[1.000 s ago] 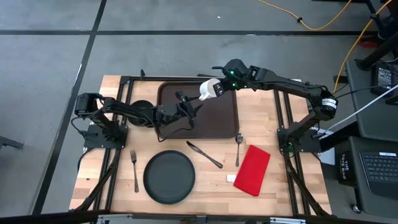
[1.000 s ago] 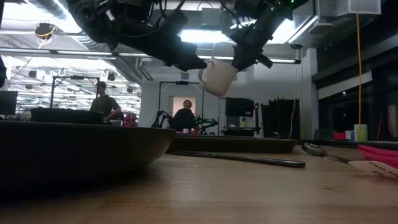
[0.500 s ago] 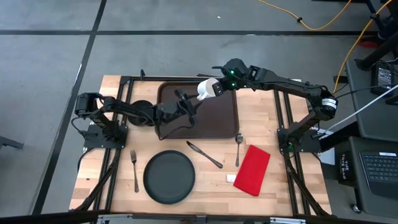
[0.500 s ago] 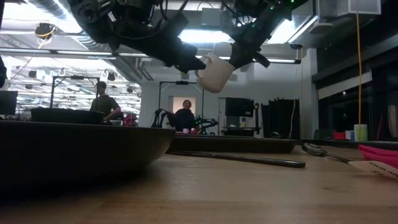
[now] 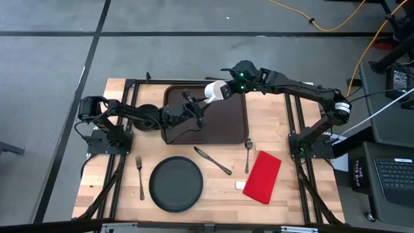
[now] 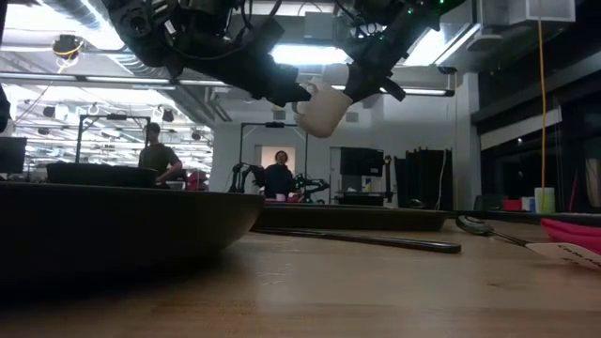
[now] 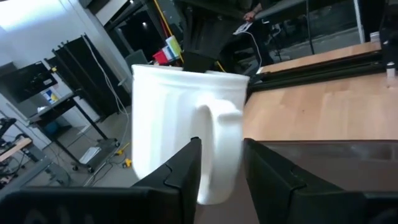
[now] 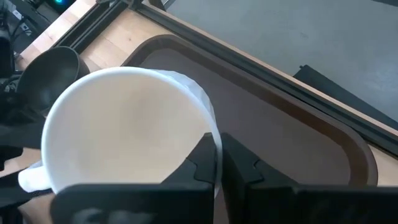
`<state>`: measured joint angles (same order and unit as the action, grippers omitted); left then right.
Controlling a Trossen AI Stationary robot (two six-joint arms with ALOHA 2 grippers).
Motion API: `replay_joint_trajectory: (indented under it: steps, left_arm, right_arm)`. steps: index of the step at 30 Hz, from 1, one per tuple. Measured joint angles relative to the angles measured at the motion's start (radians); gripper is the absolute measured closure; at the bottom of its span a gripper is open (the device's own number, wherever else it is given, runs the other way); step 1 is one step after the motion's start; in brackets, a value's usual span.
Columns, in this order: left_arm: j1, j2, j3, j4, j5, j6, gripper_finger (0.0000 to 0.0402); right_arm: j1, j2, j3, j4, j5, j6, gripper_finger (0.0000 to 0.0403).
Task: Set up tray
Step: Put the white mug on the brown serving tray
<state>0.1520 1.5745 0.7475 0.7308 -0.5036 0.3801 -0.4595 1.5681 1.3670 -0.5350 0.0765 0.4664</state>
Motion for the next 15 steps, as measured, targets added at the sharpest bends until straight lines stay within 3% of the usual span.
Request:
replay_joint_trajectory:
  steps: [10,15]
  left_arm:
    - [0.007,0.000,0.000,-0.004,0.005,0.040,0.0358]
    - [0.007,0.000,0.000,-0.003,0.006,0.050,0.0362]
  right_arm:
    - [0.000,0.000,0.000,-0.006,-0.002,0.001,0.0392]
    - [-0.001,0.000,0.000,-0.006,-0.026,0.000,0.0378]
